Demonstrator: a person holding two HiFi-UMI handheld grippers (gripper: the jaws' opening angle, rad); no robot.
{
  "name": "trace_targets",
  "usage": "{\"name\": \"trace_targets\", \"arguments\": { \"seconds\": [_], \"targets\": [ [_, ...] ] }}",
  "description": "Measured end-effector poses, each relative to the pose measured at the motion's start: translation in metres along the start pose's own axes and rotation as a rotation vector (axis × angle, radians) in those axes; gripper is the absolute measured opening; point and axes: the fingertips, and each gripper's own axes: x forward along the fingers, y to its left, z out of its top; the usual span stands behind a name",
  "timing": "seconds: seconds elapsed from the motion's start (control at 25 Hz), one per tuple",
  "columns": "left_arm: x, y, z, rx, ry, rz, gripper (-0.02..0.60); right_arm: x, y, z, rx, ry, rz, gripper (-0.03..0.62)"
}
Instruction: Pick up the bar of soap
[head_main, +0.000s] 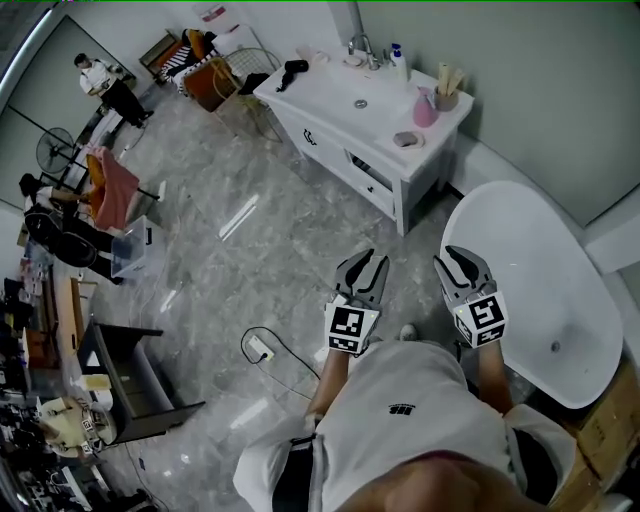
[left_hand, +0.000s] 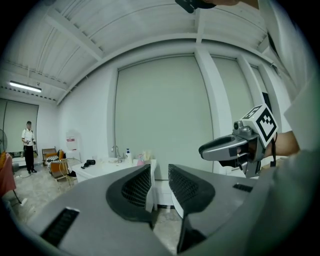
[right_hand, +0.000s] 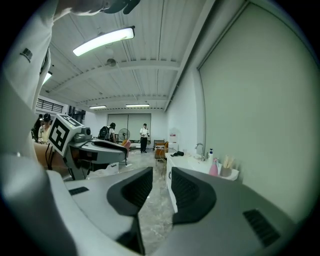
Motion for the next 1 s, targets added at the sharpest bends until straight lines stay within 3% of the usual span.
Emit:
{"name": "trace_targets", "arguments": {
  "seconds": [0.52,1.0],
  "targets": [
    [0.032,0.028,-0.005,-0.001,0.000,0.027,0.126,0.050,-0.024,-0.005,0.030,-0.002,0.047,0.124],
    [0.094,0.085,0.000,-0.014,-0.047,-0.049,0.126,0.110,-0.054,0.003,0.032,0.025,-0.034,0.124]
  ]
}}
